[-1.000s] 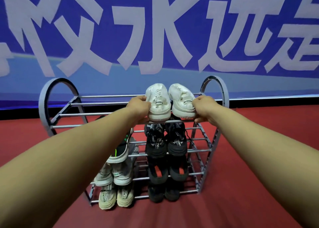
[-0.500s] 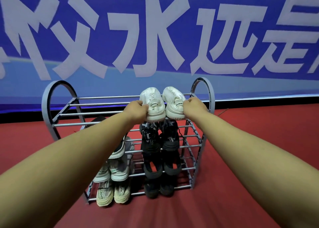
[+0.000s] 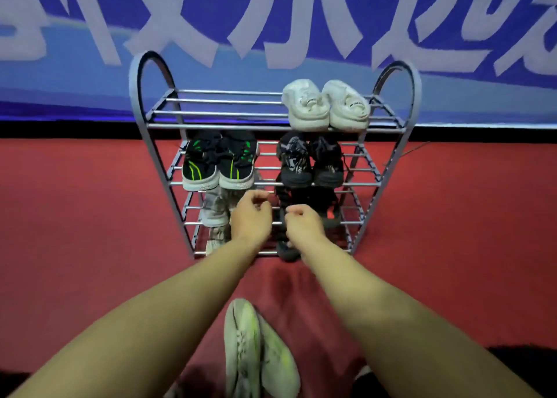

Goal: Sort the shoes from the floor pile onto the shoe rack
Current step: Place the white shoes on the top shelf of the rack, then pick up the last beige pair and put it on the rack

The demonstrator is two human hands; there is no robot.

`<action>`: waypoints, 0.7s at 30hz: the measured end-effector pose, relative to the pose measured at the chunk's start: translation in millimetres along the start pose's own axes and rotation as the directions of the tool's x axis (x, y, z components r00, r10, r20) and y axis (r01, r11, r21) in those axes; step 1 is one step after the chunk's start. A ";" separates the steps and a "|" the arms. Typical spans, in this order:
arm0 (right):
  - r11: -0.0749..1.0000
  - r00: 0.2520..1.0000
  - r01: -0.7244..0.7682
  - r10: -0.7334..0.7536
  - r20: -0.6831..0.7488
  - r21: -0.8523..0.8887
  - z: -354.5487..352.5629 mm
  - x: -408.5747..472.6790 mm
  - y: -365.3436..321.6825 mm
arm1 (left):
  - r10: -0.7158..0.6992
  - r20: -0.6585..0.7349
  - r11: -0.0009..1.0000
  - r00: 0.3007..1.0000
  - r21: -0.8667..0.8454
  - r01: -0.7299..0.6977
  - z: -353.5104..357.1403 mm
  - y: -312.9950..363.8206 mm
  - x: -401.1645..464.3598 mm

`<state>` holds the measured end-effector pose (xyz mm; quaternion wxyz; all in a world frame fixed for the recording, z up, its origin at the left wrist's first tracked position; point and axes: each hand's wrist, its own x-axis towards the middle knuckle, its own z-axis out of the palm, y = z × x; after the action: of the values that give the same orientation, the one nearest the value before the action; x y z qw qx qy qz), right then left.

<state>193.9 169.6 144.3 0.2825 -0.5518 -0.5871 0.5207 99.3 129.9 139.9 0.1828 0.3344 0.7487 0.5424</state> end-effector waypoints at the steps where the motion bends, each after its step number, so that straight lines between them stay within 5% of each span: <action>1: 0.987 0.991 -0.127 0.122 0.060 0.098 11.2 -7.3 17.3 | -0.055 -0.003 0.998 0.998 -0.005 0.055 -0.3 -20.8 -7.5; 3: 0.928 0.939 -0.333 0.309 0.153 0.170 28.8 -22.1 54.2 | -0.153 -0.003 0.988 0.988 0.015 0.153 -1.9 -64.0 -22.9; 8: 0.916 0.904 -0.381 0.397 0.158 -0.125 46.9 -43.8 148.9 | -0.425 0.012 0.887 0.905 0.207 0.413 -15.3 -168.2 -69.9; 13: 0.814 0.895 -0.292 0.418 0.158 -0.502 41.8 -53.6 220.0 | -0.719 0.112 0.653 0.686 0.448 0.611 -19.5 -242.5 -115.9; 18: 0.703 0.828 -0.289 0.524 0.198 -0.650 42.4 -66.8 267.5 | -0.821 0.290 0.571 0.492 0.435 0.696 -15.5 -281.6 -152.9; 21: 0.718 0.751 -0.354 0.600 0.275 -0.599 45.4 -71.1 274.6 | -0.804 0.264 0.594 0.533 0.358 0.720 -9.8 -288.1 -162.0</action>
<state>266.3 47.6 -105.4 -0.1670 -0.6054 -0.5836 0.5148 120.8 -44.2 -140.4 0.5148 0.0919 0.8160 0.2461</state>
